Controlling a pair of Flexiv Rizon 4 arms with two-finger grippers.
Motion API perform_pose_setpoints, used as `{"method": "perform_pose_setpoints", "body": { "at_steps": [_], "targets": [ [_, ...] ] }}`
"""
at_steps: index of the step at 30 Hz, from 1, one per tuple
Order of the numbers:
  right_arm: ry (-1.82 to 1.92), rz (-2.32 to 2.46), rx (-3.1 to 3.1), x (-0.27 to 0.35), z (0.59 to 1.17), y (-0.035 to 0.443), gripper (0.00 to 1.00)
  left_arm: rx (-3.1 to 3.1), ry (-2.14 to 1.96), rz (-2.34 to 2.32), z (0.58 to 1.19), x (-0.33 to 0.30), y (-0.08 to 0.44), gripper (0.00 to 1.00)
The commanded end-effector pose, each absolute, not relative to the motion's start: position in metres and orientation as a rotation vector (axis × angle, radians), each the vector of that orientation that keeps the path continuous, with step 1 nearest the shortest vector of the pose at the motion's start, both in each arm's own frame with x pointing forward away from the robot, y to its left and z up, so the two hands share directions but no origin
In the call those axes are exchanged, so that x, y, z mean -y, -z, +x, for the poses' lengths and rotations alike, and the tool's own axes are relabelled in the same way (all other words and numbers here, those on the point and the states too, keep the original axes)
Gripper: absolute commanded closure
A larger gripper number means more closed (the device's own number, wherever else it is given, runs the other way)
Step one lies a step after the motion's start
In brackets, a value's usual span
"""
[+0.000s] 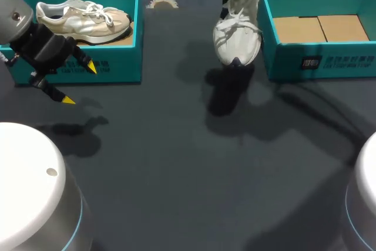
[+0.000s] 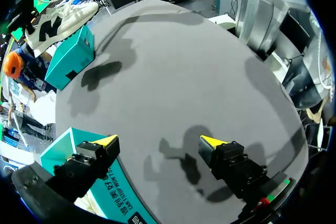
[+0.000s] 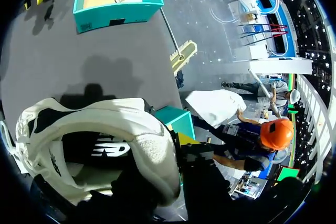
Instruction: Take the shoe out of the shoebox, open the shoe tongue, remove and reinsert the insole, then place the shoe into the shoebox
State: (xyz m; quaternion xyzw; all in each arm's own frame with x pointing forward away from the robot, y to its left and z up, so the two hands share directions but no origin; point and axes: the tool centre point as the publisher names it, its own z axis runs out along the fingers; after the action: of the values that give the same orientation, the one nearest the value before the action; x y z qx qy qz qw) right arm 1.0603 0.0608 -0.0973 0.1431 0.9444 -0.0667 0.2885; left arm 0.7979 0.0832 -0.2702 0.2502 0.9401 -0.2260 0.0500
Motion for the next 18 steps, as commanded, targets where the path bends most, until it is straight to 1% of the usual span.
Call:
{"method": "perform_pose_setpoints", "body": {
  "at_steps": [1,5,9,13,18],
  "targets": [
    [0.145,0.424,-2.513,-0.049,1.078,0.089,1.00,-2.863,0.685,0.763,0.797,-0.083,0.270,0.00],
    [0.172,0.509,-2.463,-0.019,1.120,0.074,1.00,-2.863,0.685,0.763,0.797,-0.083,0.270,0.00],
    [0.186,0.574,-2.425,0.014,1.150,0.064,1.00,-2.863,0.685,0.763,0.797,-0.083,0.270,0.00],
    [0.153,0.563,-2.425,0.044,1.172,0.065,1.00,-2.863,0.685,0.763,0.797,-0.083,0.270,0.00],
    [0.114,0.499,-2.442,0.069,1.180,0.069,1.00,-2.863,0.685,0.763,0.797,-0.083,0.270,0.00]
  ]
}}
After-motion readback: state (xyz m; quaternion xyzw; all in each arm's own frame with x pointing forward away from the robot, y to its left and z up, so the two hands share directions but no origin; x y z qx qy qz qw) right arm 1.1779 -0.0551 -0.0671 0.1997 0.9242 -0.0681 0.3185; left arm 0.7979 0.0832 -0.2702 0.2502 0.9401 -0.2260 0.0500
